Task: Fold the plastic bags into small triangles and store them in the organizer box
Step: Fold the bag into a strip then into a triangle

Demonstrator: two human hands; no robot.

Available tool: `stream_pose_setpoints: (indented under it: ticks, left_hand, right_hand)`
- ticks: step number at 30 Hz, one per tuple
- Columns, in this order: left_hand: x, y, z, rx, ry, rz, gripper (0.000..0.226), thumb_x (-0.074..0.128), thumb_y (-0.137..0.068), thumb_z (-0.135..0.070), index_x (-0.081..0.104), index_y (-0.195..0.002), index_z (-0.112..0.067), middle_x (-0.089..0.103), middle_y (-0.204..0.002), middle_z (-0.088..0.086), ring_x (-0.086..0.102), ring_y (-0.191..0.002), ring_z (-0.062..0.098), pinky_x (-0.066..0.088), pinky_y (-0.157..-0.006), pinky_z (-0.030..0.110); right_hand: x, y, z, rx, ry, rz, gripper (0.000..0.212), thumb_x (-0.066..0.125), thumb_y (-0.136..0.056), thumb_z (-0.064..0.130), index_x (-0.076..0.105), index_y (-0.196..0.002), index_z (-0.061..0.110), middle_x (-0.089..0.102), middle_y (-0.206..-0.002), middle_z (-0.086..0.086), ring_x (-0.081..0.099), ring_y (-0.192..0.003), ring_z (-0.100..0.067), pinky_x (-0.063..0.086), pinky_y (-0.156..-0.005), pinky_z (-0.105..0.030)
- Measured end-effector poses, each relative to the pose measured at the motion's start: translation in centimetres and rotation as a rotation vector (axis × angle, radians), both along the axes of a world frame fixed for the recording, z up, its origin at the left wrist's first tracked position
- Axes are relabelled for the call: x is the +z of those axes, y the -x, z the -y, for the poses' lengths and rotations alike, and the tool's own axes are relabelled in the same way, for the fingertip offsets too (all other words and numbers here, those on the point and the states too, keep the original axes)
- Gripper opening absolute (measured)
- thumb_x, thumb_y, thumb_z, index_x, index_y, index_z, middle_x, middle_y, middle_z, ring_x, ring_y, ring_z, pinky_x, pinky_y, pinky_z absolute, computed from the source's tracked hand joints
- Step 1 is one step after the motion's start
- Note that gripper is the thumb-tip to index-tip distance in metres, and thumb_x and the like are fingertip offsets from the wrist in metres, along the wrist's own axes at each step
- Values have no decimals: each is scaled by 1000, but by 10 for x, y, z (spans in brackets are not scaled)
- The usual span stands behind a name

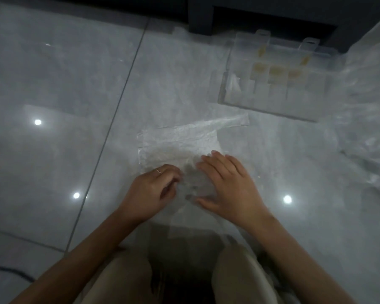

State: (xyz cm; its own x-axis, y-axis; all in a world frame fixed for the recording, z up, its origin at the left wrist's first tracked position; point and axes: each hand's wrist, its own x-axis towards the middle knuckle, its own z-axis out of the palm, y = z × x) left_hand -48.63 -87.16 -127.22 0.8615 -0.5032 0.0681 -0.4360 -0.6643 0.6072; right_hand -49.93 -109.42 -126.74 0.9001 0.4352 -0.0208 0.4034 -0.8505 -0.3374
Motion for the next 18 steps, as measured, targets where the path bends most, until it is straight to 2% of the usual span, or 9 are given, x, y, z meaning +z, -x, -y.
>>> stream_pose_setpoints:
  ticks: [2,4,6,9,11,13,16,18]
  left_hand:
    - [5,0,-2,59,56,-132,22,48,-89,-26,62,-104,-19,66,-109,-10,64,-94,8,51,-77,30]
    - [10,0,-4,41,41,-183,29,46,-89,-34,61,-109,-19,65,-112,-13,64,-96,6,51,-79,29]
    - [14,-2,-6,-18,-40,-204,42,49,-85,-48,58,-118,-22,64,-114,-13,61,-98,5,49,-81,26]
    - [17,-3,-9,-50,-182,-198,67,54,-72,-64,52,-126,-25,63,-118,-9,60,-102,10,49,-84,28]
    - [16,-3,-12,-8,-190,-160,57,50,-76,-58,53,-123,-26,65,-115,-7,64,-99,14,49,-81,26]
    - [18,-4,-15,92,-73,-244,42,48,-80,-49,54,-118,-32,66,-113,-15,64,-100,8,50,-83,23]
    - [19,-10,-18,278,147,-336,18,59,-85,-32,57,-102,-37,66,-106,-21,62,-99,-6,47,-84,12]
    - [18,-16,-18,420,205,-334,20,67,-89,-18,58,-97,-34,68,-98,-15,64,-93,-5,48,-77,10]
  right_hand:
    - [-2,2,-7,-52,13,36,46,44,-83,31,63,-121,11,64,-124,-8,59,-118,-26,41,-104,-37]
    - [-4,2,-6,-113,-27,90,37,47,-78,15,69,-108,10,70,-109,-6,67,-99,-23,48,-90,-30]
    - [-3,-1,-1,-138,-59,106,29,53,-73,10,72,-95,12,72,-93,-3,69,-80,-22,50,-74,-30]
    - [6,-5,7,-155,-118,-27,25,51,-73,11,72,-85,17,70,-76,2,65,-63,-21,50,-57,-29]
    - [18,-7,12,-193,-144,-146,23,54,-80,12,72,-91,21,71,-79,6,66,-67,-20,48,-57,-28]
    - [23,-13,18,-232,-107,-262,20,56,-90,18,71,-100,26,72,-91,7,66,-81,-18,50,-65,-31]
    - [22,-28,26,-290,-141,-381,15,57,-91,25,70,-99,29,72,-96,7,66,-92,-17,52,-77,-36]
    - [24,-40,29,-333,-157,-393,13,58,-91,27,69,-97,27,71,-96,5,65,-93,-18,50,-79,-34]
